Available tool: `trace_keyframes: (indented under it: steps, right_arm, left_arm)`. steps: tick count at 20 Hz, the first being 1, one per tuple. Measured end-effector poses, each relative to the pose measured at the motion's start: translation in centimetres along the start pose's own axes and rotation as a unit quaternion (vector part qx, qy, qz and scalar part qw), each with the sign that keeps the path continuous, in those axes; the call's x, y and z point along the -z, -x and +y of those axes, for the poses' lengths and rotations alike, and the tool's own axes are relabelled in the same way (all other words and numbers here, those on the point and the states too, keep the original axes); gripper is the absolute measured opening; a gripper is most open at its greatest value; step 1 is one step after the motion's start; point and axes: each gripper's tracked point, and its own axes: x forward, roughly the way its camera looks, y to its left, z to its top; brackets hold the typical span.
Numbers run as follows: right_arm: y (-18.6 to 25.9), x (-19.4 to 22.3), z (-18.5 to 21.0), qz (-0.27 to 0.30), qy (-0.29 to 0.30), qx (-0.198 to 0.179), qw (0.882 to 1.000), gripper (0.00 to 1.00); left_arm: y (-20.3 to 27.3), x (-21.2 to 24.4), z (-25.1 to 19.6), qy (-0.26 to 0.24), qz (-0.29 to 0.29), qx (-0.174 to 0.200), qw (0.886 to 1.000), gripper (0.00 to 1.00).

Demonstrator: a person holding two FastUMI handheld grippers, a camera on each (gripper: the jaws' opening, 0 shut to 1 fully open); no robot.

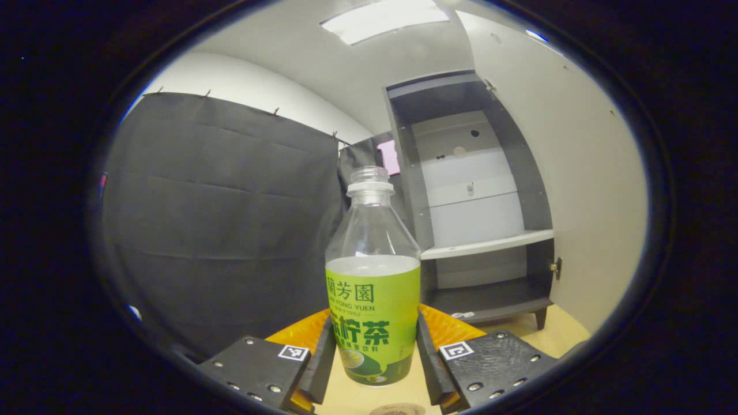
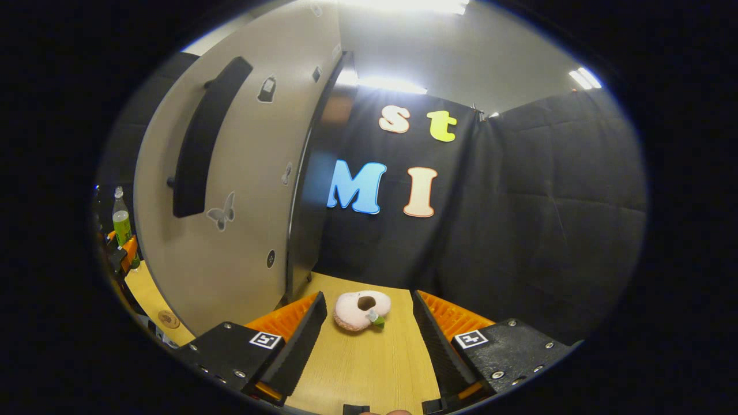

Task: Open the cabinet door with the right hand, grasp the bottle in the cabinet with the left hand and place it on the coaster, then close the cabinet door with the right hand.

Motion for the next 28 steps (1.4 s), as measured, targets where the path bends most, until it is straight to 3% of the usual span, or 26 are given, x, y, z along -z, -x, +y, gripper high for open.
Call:
trace_keyframes:
  steps: [5, 12, 17, 18, 19, 22, 23, 25, 27, 28]
  right_arm:
    - [0.3, 3.6, 2.5, 0.011, 0.041, -0.014, 0.999, 0.93]
    - [0.3, 7.7, 5.2, 0.044, 0.054, -0.046, 0.997, 0.93]
    - [0.4, 9.0, 6.3, 0.061, 0.062, -0.058, 0.995, 0.93]
    - [0.5, 9.2, 6.4, 0.064, 0.063, -0.061, 0.994, 0.93]
    - [0.6, 9.3, 6.7, 0.066, 0.062, -0.064, 0.994, 0.93]
    - [0.5, 9.6, 7.0, 0.069, 0.059, -0.069, 0.993, 0.93]
    - [0.6, 9.9, 6.9, 0.072, 0.056, -0.068, 0.993, 0.93]
    - [0.9, 10.4, 6.7, 0.08, 0.048, -0.068, 0.993, 0.93]
    - [1.1, 10.8, 6.3, 0.086, 0.043, -0.063, 0.993, 0.93]
    - [1.3, 10.8, 6.2, 0.087, 0.039, -0.06, 0.994, 0.93]
  left_arm:
    - [1.4, 10.1, -1.0, 0.022, 0.049, -0.002, 0.999, 0.67]
    - [3.3, 17.1, -2.4, 0.039, 0.065, -0.01, 0.997, 0.67]
    - [3.4, 18.5, -1.9, 0.051, 0.06, -0.027, 0.997, 0.67]
    - [3.4, 18.6, -1.8, 0.05, 0.056, -0.029, 0.997, 0.74]
    - [3.5, 18.5, -1.8, 0.051, 0.056, -0.03, 0.997, 0.6]
    - [3.2, 18.8, -2.1, 0.04, 0.055, -0.031, 0.997, 0.75]
    - [3.2, 18.6, -2.3, 0.047, 0.052, -0.029, 0.997, 0.71]
    - [3.5, 17.8, -2.1, 0.07, 0.041, -0.029, 0.996, 0.93]
    - [3.6, 17.1, -1.8, 0.078, 0.033, -0.029, 0.996, 0.93]
    - [3.7, 17.0, -1.4, 0.074, 0.037, -0.031, 0.996, 0.87]
